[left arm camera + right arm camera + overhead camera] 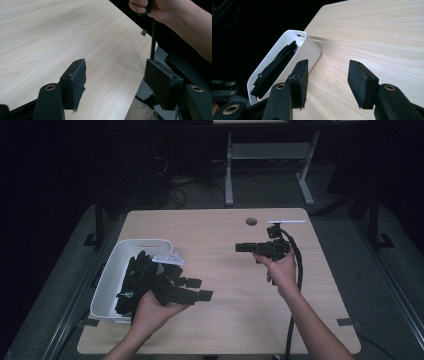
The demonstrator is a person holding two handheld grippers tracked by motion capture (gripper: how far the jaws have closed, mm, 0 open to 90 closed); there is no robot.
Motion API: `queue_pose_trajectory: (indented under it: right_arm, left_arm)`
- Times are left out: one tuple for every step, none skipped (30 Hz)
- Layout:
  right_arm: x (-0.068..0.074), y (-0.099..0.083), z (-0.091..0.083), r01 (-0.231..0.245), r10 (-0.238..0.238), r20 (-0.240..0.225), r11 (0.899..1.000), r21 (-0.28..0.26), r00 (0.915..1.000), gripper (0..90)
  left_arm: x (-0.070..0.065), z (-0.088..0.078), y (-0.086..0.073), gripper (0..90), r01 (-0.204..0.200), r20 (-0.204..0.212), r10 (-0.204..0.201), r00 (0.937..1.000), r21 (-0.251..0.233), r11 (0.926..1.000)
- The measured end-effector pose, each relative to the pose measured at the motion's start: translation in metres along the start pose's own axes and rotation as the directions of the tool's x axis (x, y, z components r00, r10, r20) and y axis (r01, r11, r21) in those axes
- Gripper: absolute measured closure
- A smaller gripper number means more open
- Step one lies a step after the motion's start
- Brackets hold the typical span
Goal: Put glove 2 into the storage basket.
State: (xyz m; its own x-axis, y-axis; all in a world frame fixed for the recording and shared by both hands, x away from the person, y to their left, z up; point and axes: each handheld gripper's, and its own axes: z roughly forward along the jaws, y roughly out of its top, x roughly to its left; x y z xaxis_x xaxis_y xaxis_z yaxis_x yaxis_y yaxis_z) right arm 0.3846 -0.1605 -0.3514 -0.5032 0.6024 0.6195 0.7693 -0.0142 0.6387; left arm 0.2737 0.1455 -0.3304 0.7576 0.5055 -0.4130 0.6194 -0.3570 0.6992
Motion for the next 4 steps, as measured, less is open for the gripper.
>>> queue_pose_trajectory:
  right_arm:
    - [0.0,0.0,0.0,0.0,0.0,0.0,1.0,0.0,1.0,50.4]
    - [-0.004,-0.003,-0.005,-0.004,0.004,0.007,1.0,-0.007,1.0,50.0]
    - [-0.004,-0.003,-0.005,-0.004,0.004,0.007,1.0,-0.007,1.0,50.0]
    - [-0.005,-0.005,-0.008,-0.009,0.009,0.01,1.0,-0.005,0.9999,49.8]
  left_arm:
    - [0.0,0.0,0.0,33.5,0.0,0.0,0.0,1.0,0.0,1.0]
    - [-0.003,0.004,0.0,33.2,-0.008,0.001,0.008,1.0,0.002,1.0]
    - [-0.005,0.008,0.0,33.2,-0.015,0.007,0.015,0.9999,0.008,0.9998]
    - [-0.008,0.012,0.0,33.0,-0.022,0.011,0.022,0.9997,0.011,0.9997]
